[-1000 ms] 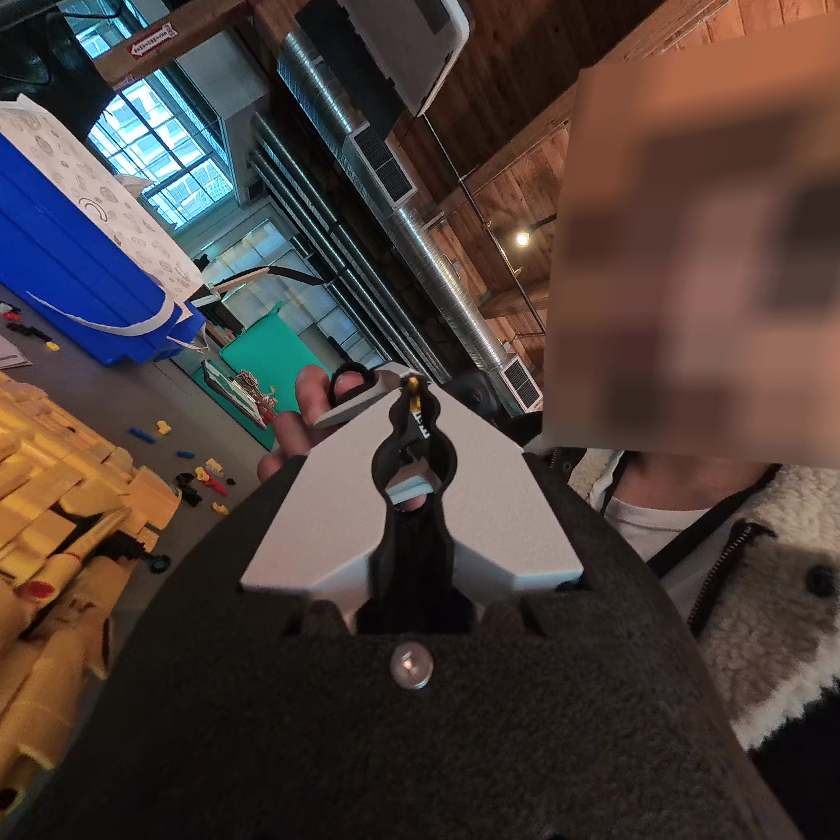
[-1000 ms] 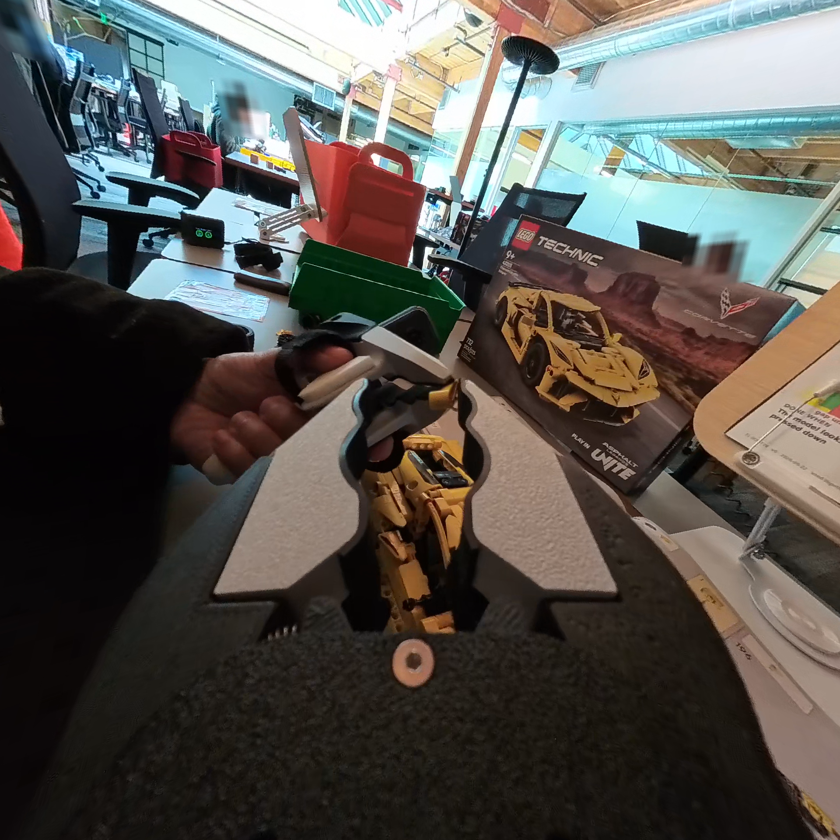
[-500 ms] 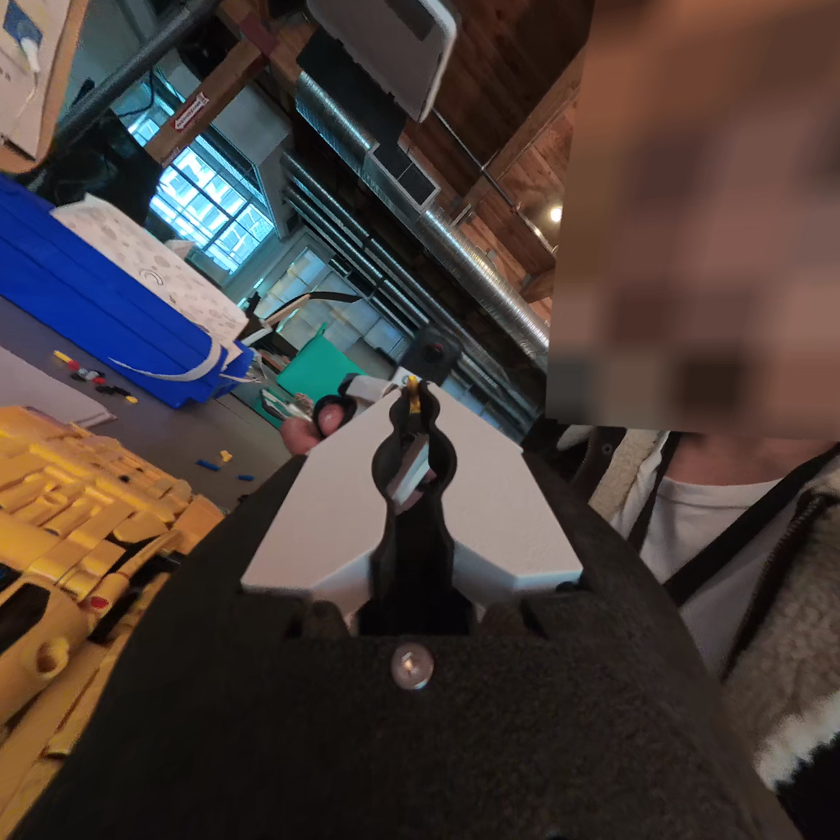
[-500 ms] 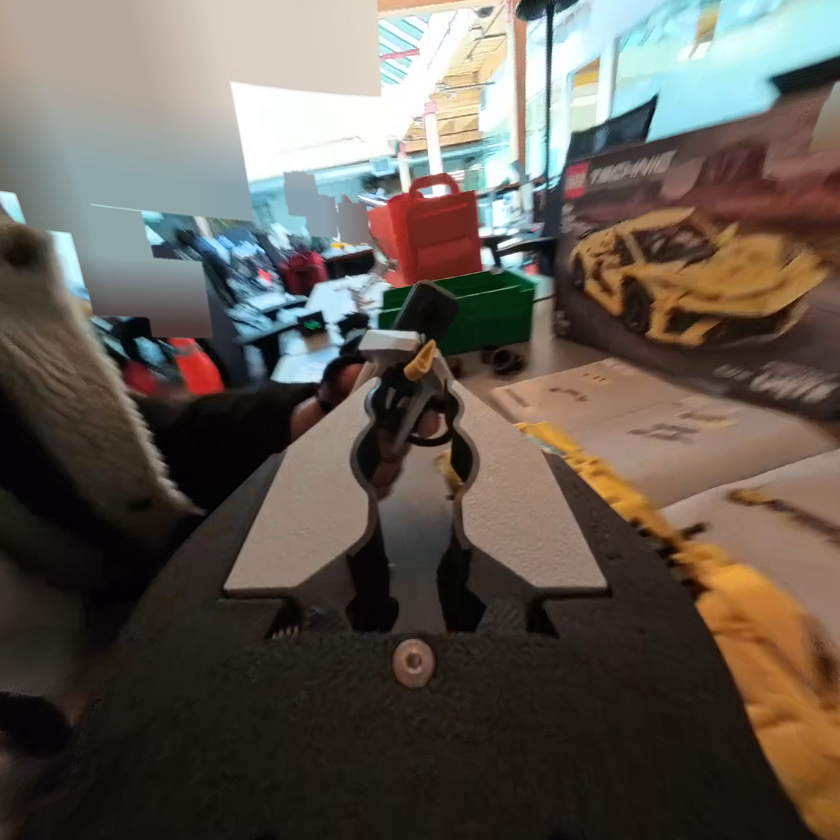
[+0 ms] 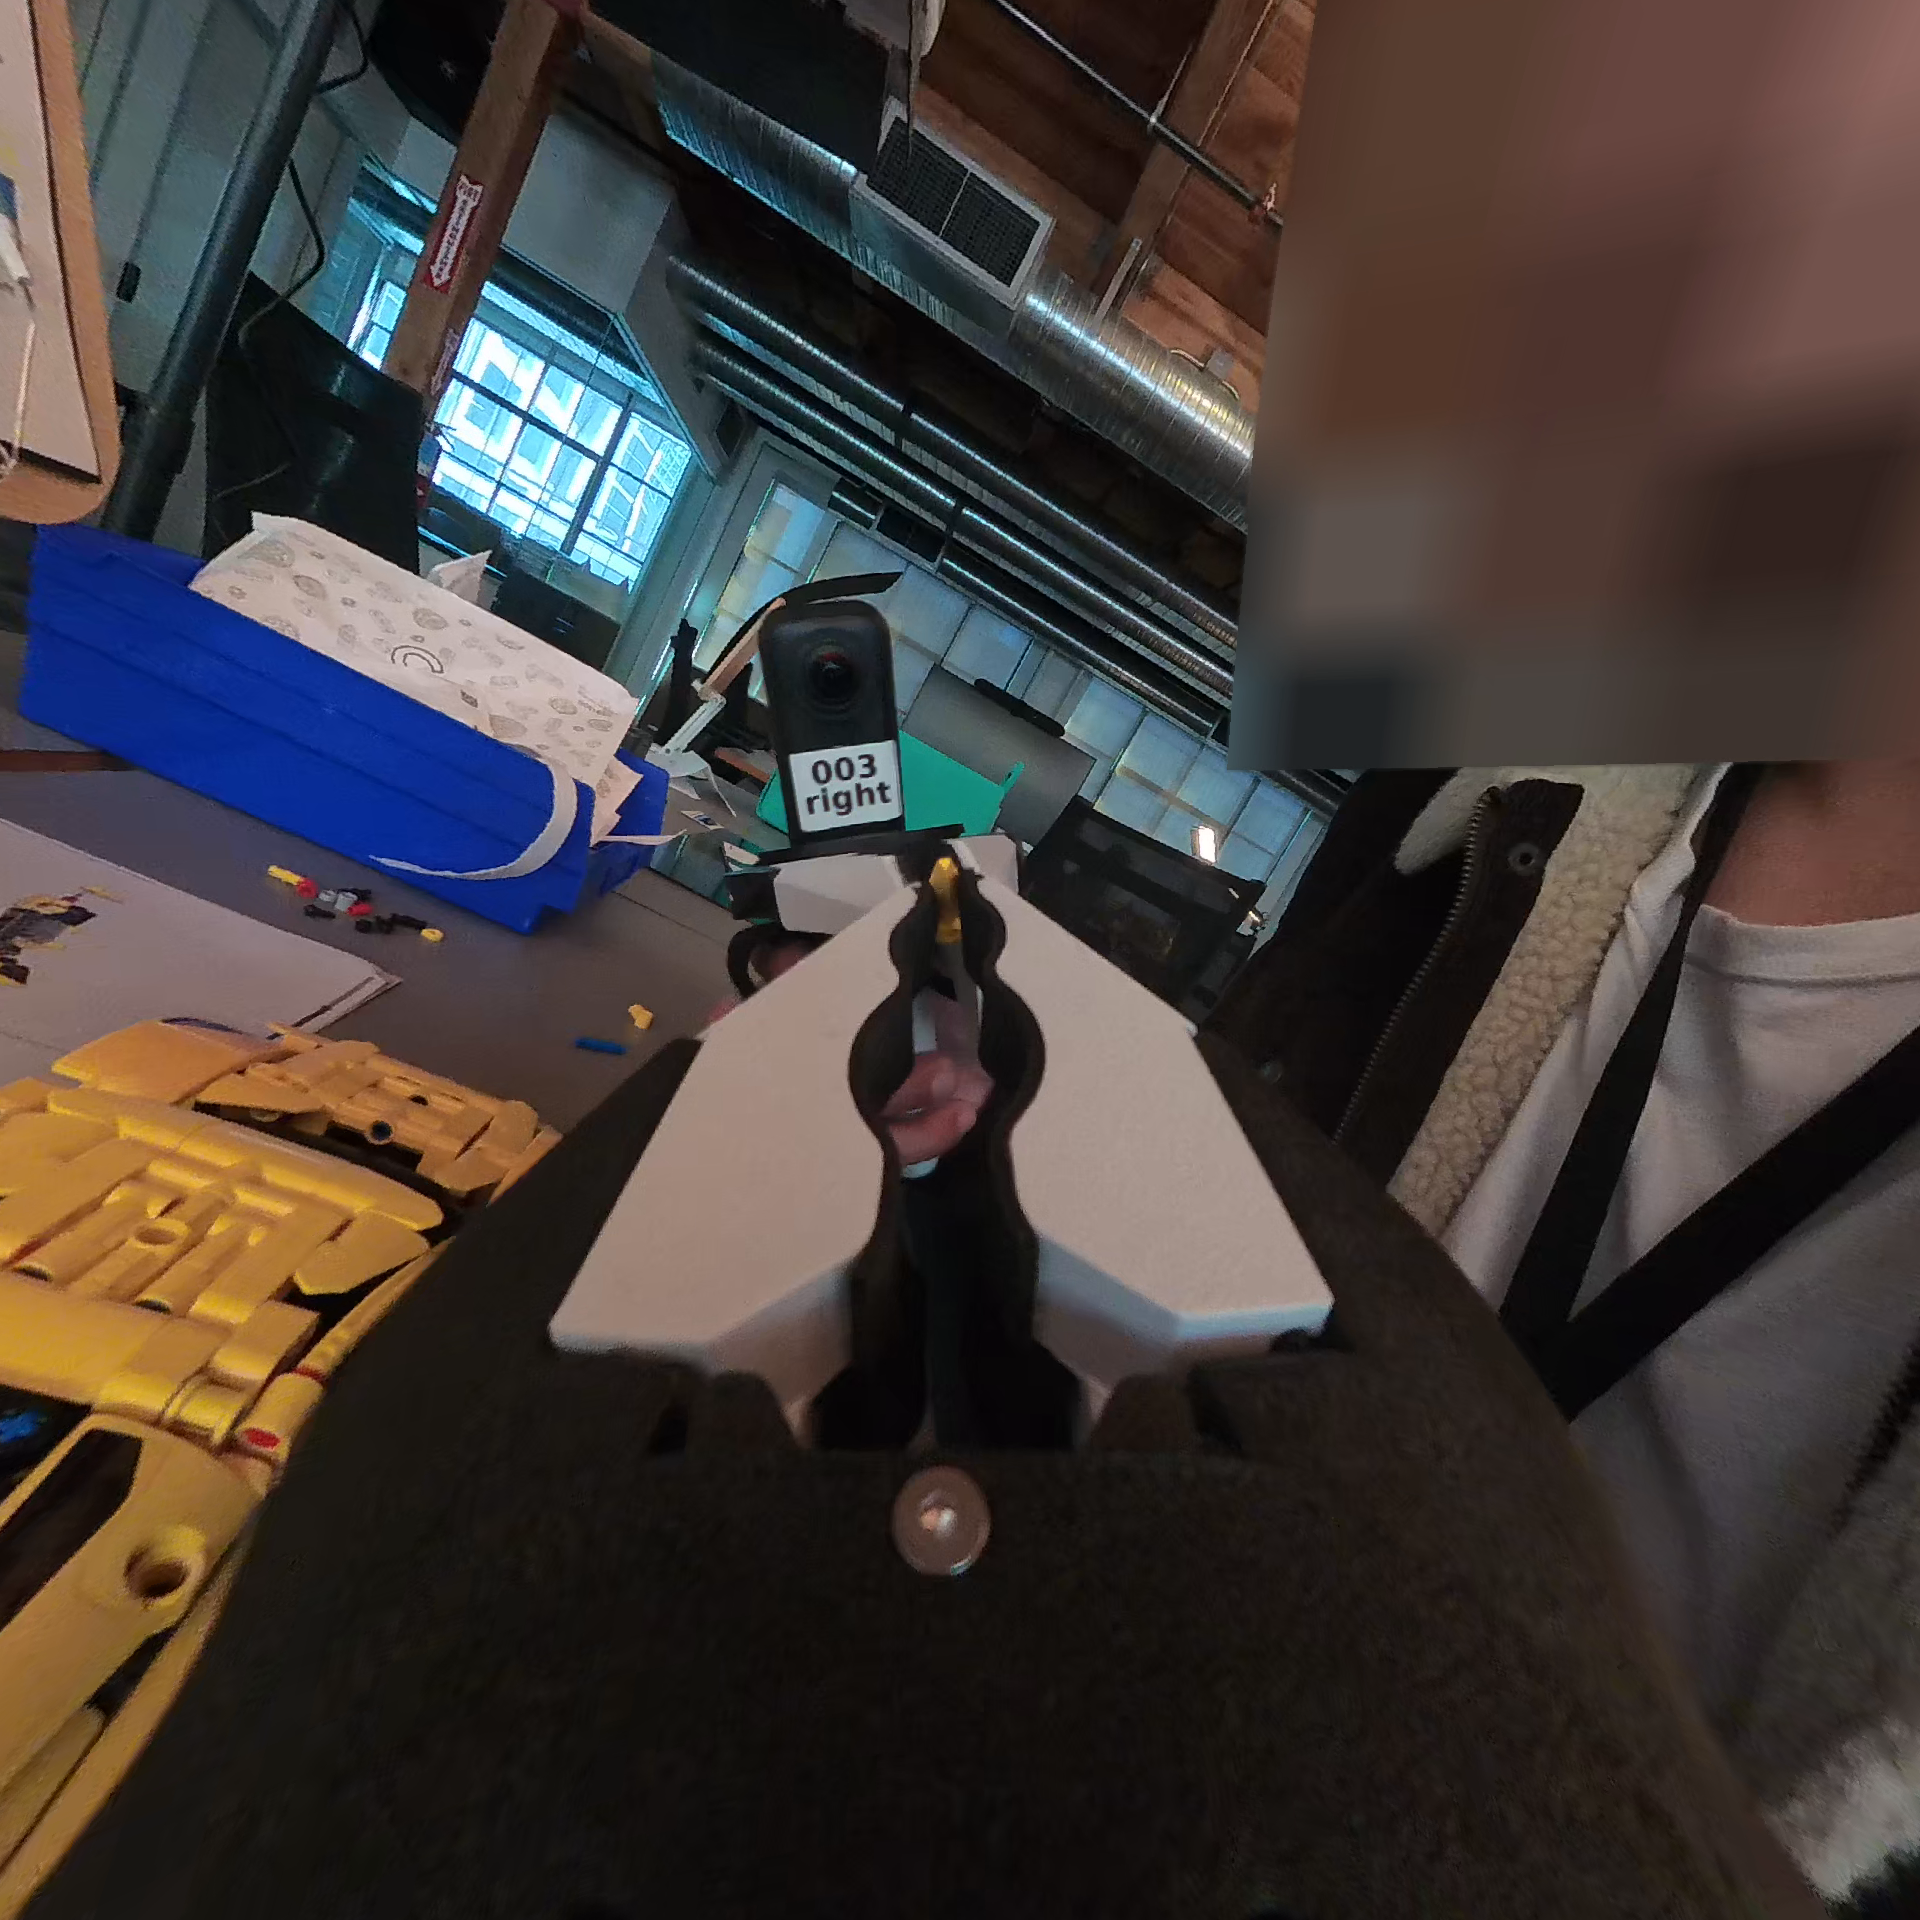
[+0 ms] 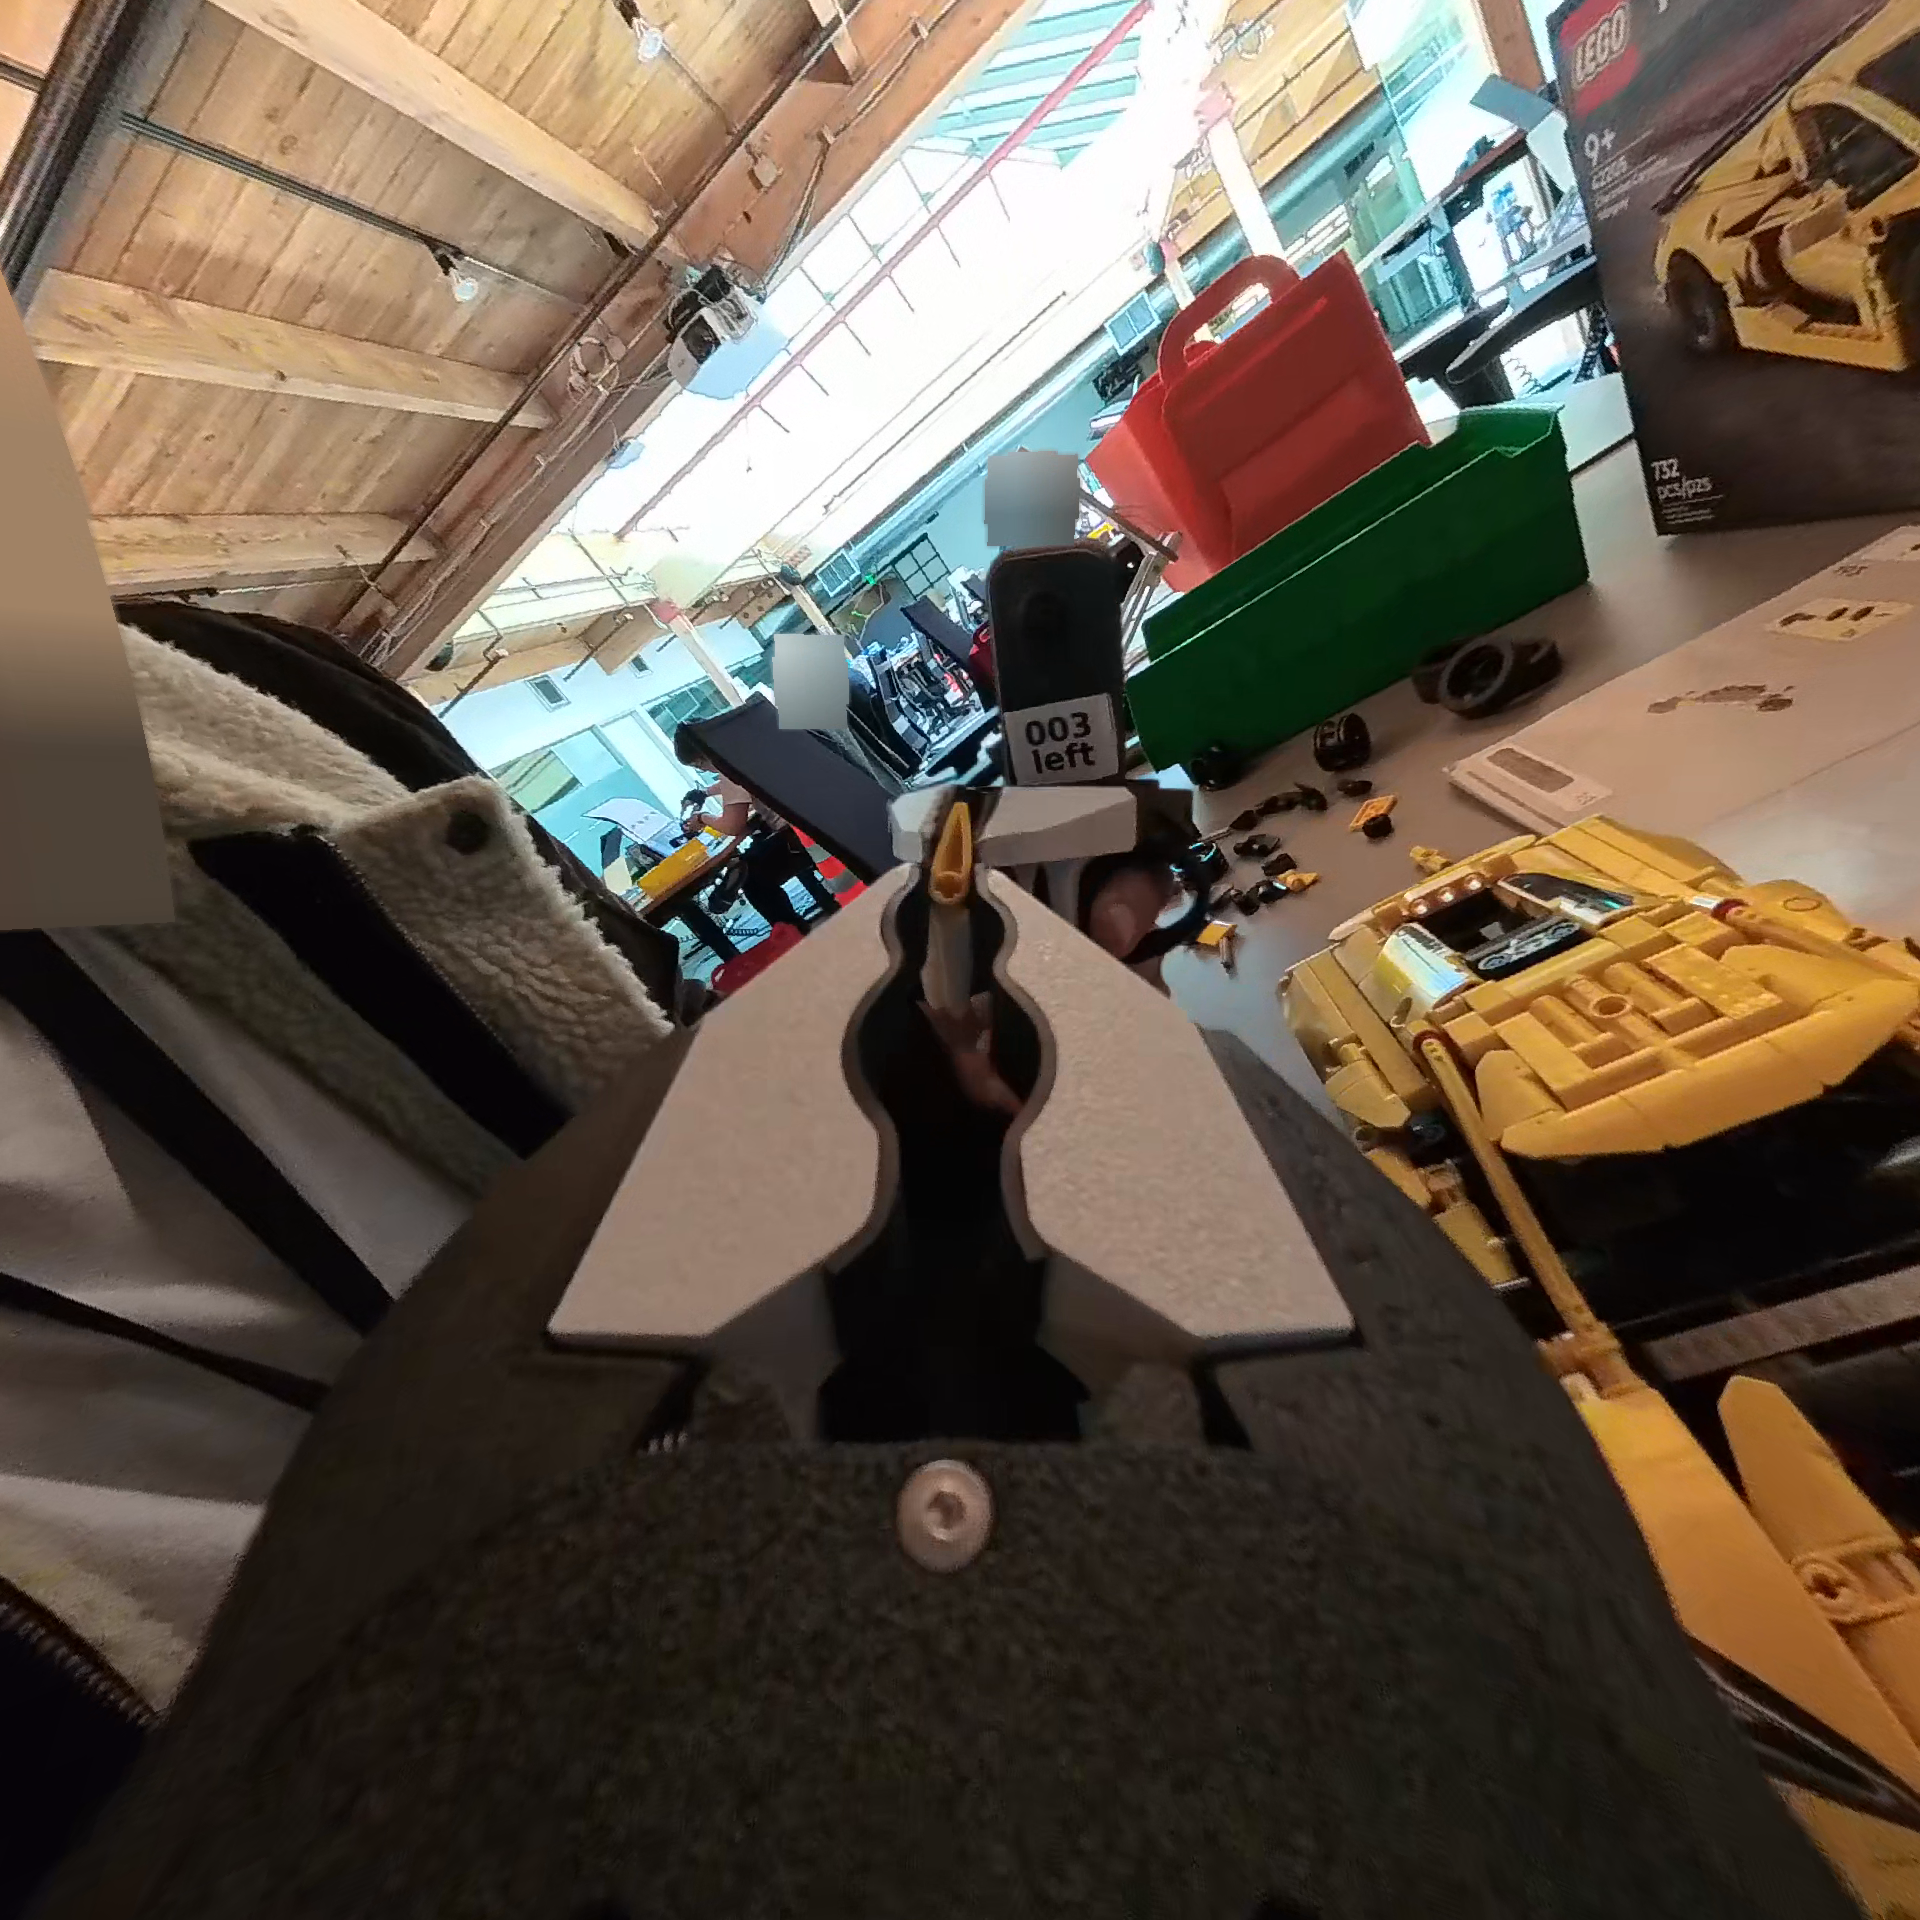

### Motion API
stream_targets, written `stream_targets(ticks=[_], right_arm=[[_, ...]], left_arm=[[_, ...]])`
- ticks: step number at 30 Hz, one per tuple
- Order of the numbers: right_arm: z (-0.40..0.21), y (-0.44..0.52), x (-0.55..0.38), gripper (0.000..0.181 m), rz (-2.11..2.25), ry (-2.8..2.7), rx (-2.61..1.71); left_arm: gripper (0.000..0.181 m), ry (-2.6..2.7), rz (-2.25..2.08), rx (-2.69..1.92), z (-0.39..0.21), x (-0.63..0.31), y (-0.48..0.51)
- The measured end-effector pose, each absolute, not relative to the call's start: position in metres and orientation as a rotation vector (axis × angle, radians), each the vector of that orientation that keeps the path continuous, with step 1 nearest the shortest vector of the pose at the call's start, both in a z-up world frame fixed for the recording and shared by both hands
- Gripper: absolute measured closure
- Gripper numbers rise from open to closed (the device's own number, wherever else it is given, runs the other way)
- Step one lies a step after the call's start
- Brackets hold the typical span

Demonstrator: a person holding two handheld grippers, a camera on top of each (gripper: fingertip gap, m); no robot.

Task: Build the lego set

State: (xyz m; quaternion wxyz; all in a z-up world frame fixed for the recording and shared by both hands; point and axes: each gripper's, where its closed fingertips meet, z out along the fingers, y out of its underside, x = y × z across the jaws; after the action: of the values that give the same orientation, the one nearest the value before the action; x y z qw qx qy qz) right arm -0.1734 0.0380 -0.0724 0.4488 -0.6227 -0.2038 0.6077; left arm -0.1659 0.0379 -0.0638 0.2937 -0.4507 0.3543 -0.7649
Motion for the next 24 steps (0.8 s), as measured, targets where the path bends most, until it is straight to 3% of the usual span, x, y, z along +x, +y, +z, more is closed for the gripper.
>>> stream_targets(ticks=[24], right_arm=[[-0.086,0.046,-0.164,0.176,1.303,-0.559,-1.608]], left_arm=[[0.177,1.038,-1.851,-1.285,-0.081,-0.163,0.042]])
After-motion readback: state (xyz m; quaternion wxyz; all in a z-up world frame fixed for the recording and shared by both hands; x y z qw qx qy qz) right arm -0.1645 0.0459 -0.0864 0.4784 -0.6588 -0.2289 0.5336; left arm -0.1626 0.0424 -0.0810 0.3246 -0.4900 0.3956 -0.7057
